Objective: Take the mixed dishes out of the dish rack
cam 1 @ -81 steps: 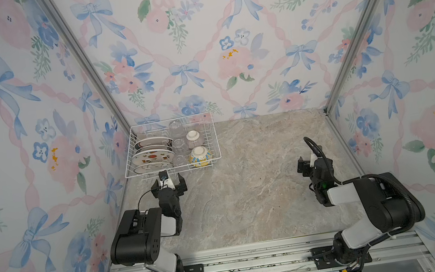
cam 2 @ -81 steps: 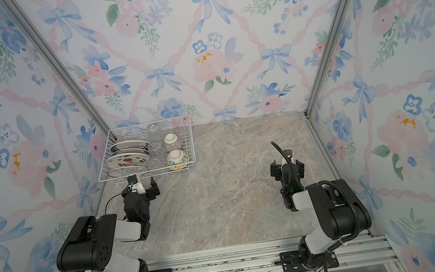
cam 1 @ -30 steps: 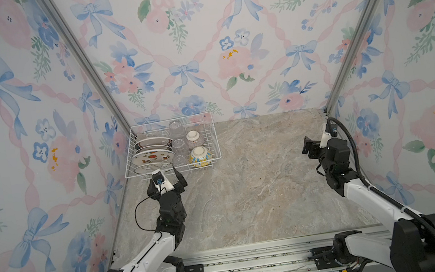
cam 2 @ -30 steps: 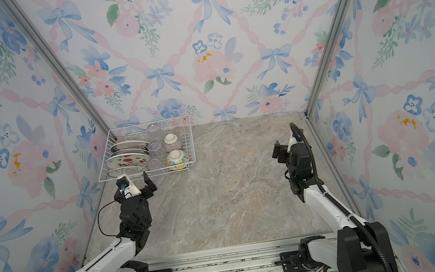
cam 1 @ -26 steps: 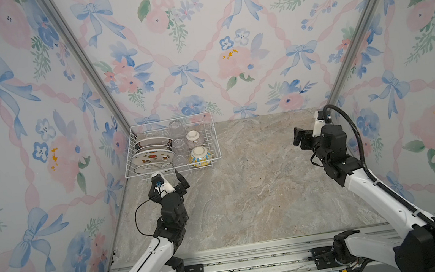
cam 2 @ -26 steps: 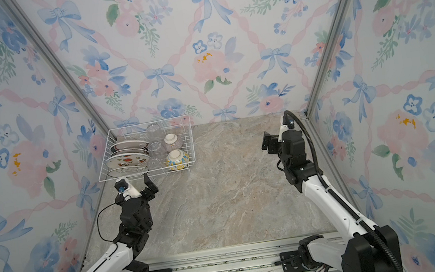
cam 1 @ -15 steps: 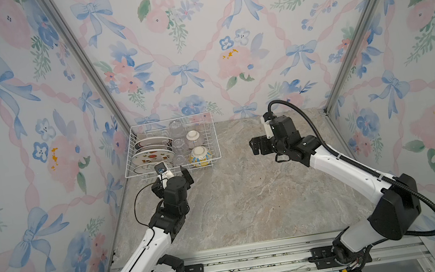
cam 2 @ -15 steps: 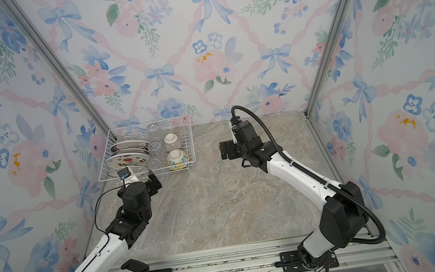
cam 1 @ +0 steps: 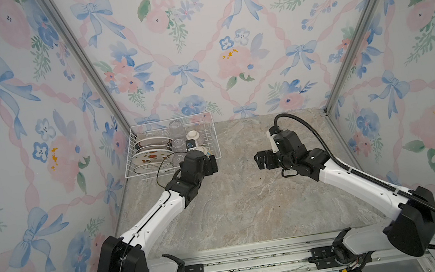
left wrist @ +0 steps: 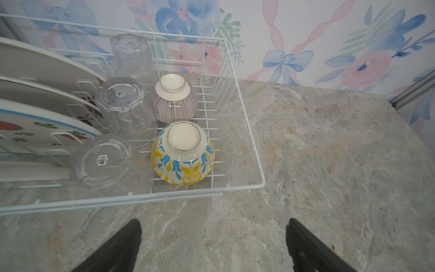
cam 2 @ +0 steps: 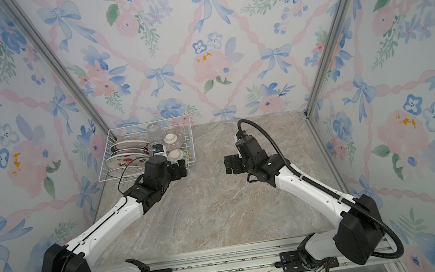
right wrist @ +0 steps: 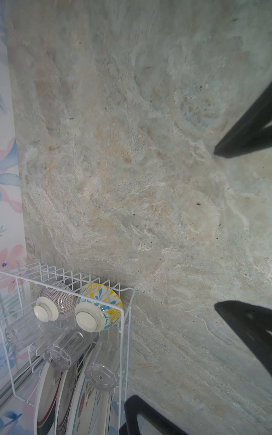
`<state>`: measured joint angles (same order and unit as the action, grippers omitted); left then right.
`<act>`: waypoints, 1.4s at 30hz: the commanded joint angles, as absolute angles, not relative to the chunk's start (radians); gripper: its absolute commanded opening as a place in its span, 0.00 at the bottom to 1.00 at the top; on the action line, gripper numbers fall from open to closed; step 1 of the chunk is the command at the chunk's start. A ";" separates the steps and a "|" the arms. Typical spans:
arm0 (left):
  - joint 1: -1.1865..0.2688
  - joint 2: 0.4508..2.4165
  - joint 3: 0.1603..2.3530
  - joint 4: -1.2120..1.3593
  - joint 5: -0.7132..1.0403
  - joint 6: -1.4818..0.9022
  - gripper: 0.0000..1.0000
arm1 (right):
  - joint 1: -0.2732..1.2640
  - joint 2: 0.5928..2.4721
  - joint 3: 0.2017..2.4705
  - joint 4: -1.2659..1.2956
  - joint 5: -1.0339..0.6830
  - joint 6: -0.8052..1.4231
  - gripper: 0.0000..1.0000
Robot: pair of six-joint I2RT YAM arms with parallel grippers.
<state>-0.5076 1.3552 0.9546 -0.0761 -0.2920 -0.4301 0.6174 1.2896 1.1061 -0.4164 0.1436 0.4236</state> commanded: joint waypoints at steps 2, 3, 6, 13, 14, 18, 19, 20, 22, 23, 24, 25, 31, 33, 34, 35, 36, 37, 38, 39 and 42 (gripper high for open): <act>-0.537 1.487 1.055 -0.093 -0.248 -0.432 0.95 | 0.658 1.117 1.018 -0.490 0.257 0.469 0.97; -0.540 1.528 1.078 -0.091 -0.249 -0.435 0.94 | 0.675 1.072 0.992 -0.506 0.275 0.476 0.97; -0.549 1.648 1.153 -0.092 -0.254 -0.439 0.89 | 0.735 0.960 0.929 -0.570 0.350 0.506 0.97; -0.575 1.870 1.313 -0.098 -0.300 -0.444 0.80 | 0.831 0.757 0.815 -0.718 0.441 0.590 0.97; -0.575 1.894 1.331 -0.106 -0.302 -0.445 0.78 | 0.834 0.736 0.806 -0.738 0.452 0.596 0.97; -0.580 1.988 1.400 -0.146 -0.312 -0.451 0.61 | 0.838 0.645 0.778 -0.814 0.504 0.611 0.97; -0.583 2.004 1.409 -0.151 -0.313 -0.454 0.56 | 0.838 0.625 0.775 -0.832 0.518 0.610 0.97; -0.585 2.016 1.416 -0.155 -0.318 -0.454 0.51 | 0.838 0.611 0.776 -0.846 0.530 0.608 0.97; -0.595 2.038 1.429 -0.167 -0.338 -0.458 0.40 | 0.837 0.580 0.778 -0.873 0.553 0.601 0.97; -0.597 2.046 1.436 -0.171 -0.343 -0.458 0.35 | 0.836 0.569 0.780 -0.884 0.561 0.596 0.97; -0.601 2.053 1.443 -0.178 -0.345 -0.459 0.31 | 0.836 0.560 0.781 -0.891 0.565 0.592 0.97; -0.606 2.058 1.448 -0.185 -0.342 -0.459 0.29 | 0.836 0.552 0.782 -0.898 0.570 0.587 0.97; -0.655 2.040 1.440 -0.194 -0.307 -0.492 0.05 | 0.835 0.524 0.784 -0.923 0.584 0.579 0.97; -0.689 2.026 1.435 -0.195 -0.281 -0.504 0.06 | 0.835 0.512 0.785 -0.928 0.586 0.578 0.97; -0.712 2.023 1.434 -0.195 -0.276 -0.506 0.06 | 0.834 0.504 0.786 -0.932 0.586 0.579 0.97; -0.734 2.018 1.433 -0.194 -0.275 -0.510 0.06 | 0.835 0.497 0.786 -0.940 0.589 0.581 0.97; -0.758 2.014 1.435 -0.194 -0.268 -0.519 0.05 | 0.834 0.487 0.787 -0.948 0.593 0.584 0.97; -0.783 2.015 1.438 -0.193 -0.261 -0.532 0.04 | 0.833 0.477 0.790 -0.958 0.596 0.586 0.97; -0.804 2.016 1.443 -0.195 -0.254 -0.542 0.04 | 0.833 0.467 0.792 -0.966 0.601 0.589 0.97; -0.827 2.021 1.453 -0.195 -0.241 -0.549 0.04 | 0.833 0.453 0.794 -0.977 0.606 0.593 0.97; -0.886 2.040 1.487 -0.193 -0.196 -0.587 0.03 | 0.831 0.414 0.805 -1.008 0.614 0.605 0.97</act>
<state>-0.7738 1.9976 1.4673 -0.1619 -0.5091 -0.5327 0.8265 0.4446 0.7853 -0.9432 0.5827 0.5900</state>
